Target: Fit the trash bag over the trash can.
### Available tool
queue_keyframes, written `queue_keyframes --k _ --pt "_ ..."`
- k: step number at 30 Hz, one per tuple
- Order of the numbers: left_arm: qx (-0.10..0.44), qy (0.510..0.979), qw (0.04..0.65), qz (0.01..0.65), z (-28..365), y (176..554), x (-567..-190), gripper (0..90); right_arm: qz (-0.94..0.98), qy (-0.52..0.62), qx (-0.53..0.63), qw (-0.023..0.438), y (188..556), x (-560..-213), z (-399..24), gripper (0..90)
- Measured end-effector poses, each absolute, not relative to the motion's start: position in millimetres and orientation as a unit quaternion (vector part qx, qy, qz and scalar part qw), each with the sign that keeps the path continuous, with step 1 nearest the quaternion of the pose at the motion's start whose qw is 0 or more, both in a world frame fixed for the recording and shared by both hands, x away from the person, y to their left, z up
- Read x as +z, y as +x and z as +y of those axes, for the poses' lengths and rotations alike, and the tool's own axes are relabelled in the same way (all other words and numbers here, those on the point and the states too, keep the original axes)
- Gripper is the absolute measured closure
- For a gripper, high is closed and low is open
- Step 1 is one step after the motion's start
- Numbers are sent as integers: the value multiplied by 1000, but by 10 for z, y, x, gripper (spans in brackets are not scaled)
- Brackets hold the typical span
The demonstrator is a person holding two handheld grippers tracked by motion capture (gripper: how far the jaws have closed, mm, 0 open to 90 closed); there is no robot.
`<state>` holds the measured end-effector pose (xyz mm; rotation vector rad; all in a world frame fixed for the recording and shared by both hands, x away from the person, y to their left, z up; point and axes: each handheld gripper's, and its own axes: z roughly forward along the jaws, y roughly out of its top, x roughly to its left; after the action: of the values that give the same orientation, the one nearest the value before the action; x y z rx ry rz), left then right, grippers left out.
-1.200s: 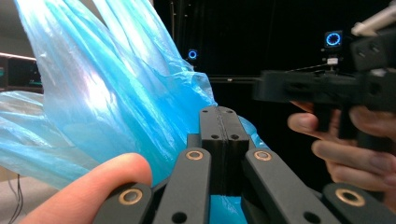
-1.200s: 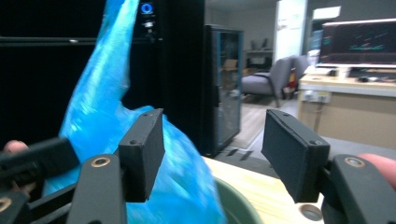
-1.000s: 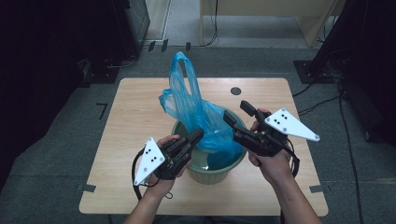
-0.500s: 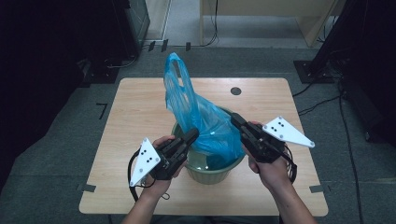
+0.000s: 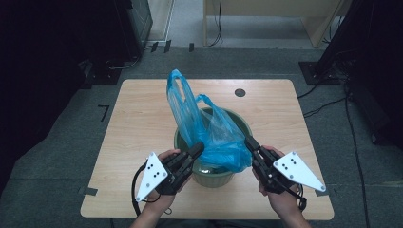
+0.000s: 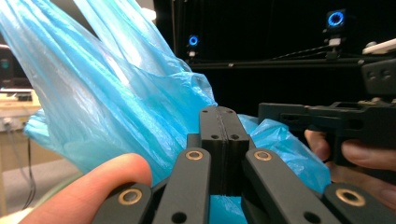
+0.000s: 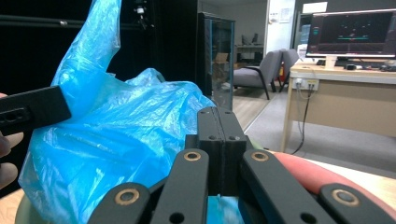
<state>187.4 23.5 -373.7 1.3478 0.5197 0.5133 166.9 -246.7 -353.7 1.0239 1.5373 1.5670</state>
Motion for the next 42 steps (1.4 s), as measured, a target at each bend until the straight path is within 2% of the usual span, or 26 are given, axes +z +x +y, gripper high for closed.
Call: queue_keyframes --k 8,22,24,28,36,42 --pt "247 618 706 240 200 1713 -3915 895 594 398 592 373 1546 -3766 -2455 900" --pt "263 608 692 285 395 1784 -4000 890 614 375 583 378 1473 -3954 -2213 895" --pt "265 608 690 288 436 1801 -4016 891 607 372 589 381 1468 -3944 -2206 819" --pt "270 608 685 297 504 1843 -4055 891 603 371 596 380 1494 -3893 -2236 742" --pt "273 607 679 311 590 1889 -4124 891 585 370 606 392 1562 -3676 -2333 646" --pt "277 604 677 316 628 1911 -4131 890 574 373 615 392 1699 -3422 -2369 608"
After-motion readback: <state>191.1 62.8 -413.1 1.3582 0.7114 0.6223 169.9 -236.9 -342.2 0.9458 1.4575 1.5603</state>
